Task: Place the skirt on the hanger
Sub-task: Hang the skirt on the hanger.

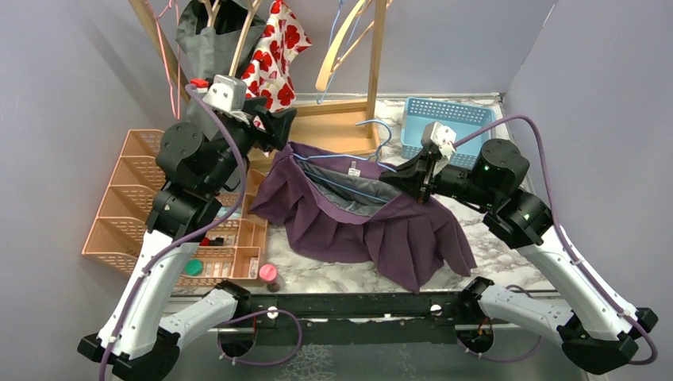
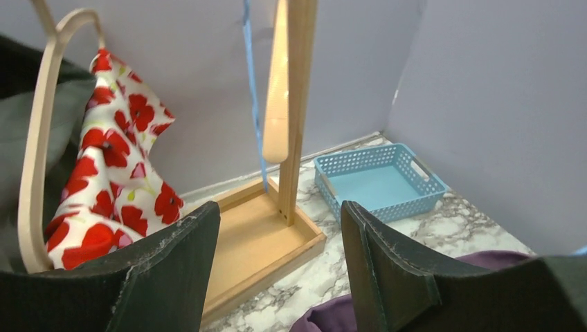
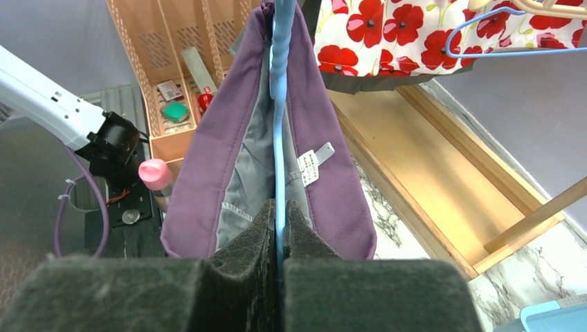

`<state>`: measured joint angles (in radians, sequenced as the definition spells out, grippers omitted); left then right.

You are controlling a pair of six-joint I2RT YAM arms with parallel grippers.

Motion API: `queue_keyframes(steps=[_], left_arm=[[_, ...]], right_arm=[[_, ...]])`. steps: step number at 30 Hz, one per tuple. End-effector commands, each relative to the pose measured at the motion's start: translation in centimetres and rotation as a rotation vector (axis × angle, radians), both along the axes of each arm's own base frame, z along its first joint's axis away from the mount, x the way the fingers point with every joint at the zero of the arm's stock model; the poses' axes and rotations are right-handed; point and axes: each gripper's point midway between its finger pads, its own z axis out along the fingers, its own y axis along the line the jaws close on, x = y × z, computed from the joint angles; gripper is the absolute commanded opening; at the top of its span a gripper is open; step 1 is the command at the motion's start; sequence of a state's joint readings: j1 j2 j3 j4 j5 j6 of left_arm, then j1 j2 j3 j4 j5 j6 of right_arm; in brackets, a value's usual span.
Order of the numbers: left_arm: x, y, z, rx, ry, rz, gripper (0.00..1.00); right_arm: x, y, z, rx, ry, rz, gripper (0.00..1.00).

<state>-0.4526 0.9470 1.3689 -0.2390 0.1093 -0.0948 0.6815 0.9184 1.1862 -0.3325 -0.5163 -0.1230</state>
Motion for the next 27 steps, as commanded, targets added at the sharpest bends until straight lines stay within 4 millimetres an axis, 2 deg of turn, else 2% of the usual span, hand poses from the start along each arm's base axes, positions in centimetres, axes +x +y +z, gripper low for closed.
queue_keyframes(steps=[1,4,6,15,20,23,27], left_arm=[[1.0,2.5,-2.1,-0.061,0.146,0.158,0.67],[0.7,2.5,-4.1,-0.041,0.232,0.159,0.67],[0.5,1.7,-5.1,-0.032,0.284,0.118,0.67],[-0.6,-1.6,-6.6,-0.014,0.386,-0.063,0.67],[-0.4,-1.3,-7.9,0.003,0.428,-0.04,0.64],[-0.5,-1.0,-8.0,0.006,0.43,-0.023,0.6],[-0.4,-0.8,-8.1,0.017,0.428,-0.012,0.36]], right_arm=[[-0.1,-0.3,3.0,0.075,-0.081,-0.016,0.01],[0.0,-0.2,2.9,0.076,-0.078,-0.018,0.01],[0.0,-0.2,3.1,0.078,-0.082,-0.018,0.01],[0.2,-0.1,3.2,0.075,-0.081,-0.021,0.01],[0.3,-0.1,3.4,0.08,-0.084,-0.023,0.01],[0.4,0.0,3.5,0.08,-0.084,-0.023,0.01],[0.4,0.0,3.5,0.082,-0.085,-0.025,0.01]])
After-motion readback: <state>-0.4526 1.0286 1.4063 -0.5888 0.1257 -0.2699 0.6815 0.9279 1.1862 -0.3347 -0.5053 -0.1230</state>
